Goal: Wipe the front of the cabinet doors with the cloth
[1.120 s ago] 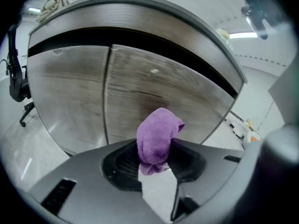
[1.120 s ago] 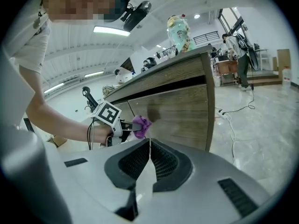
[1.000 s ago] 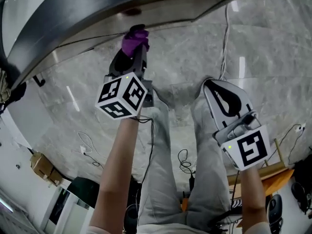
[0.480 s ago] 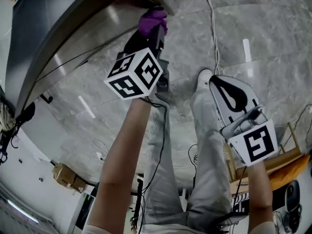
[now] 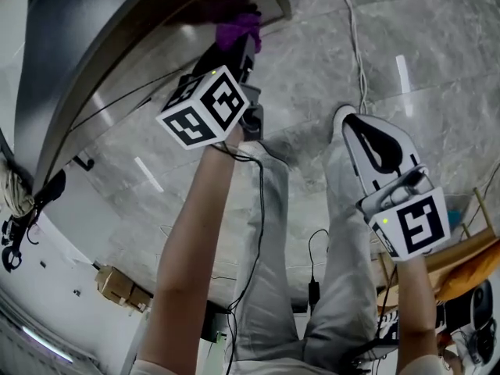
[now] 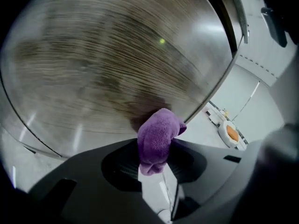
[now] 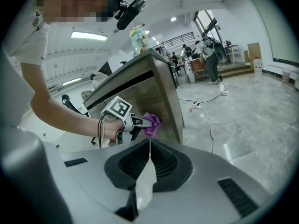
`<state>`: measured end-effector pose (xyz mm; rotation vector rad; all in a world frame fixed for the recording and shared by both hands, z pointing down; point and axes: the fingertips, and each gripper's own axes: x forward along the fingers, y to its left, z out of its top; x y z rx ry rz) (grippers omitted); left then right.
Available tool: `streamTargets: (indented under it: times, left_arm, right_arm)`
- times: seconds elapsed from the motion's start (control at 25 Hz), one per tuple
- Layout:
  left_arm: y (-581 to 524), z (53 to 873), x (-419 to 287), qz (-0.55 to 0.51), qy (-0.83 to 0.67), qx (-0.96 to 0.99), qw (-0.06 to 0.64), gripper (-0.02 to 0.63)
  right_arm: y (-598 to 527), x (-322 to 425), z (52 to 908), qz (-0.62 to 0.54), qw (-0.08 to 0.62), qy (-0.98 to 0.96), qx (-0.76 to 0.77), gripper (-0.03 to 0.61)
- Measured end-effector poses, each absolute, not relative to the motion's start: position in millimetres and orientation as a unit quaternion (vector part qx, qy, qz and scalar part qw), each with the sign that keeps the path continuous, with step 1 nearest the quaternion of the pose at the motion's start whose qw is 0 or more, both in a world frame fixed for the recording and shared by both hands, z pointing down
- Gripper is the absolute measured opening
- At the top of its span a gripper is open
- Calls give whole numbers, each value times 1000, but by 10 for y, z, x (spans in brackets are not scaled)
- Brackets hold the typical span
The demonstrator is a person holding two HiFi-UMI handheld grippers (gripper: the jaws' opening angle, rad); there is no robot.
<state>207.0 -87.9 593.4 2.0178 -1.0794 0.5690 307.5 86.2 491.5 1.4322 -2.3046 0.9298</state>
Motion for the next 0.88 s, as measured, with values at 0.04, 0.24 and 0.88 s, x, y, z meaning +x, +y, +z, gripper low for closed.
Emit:
streamTargets:
  times: [0.04, 0.24, 0.88]
  left_arm:
    - [-888, 5939, 1951, 224, -428, 789, 380, 144]
    - [-897, 6000, 1259, 230, -457, 768, 385, 144]
    - [-992, 6175, -451, 279, -523, 726, 349, 144]
  right_arm:
    - [829, 2979, 4913, 320, 136, -798, 492, 29]
    - [689, 2507, 4883, 319, 134, -808, 477, 29]
    - [481, 1691, 4926, 314, 138, -834, 433, 29]
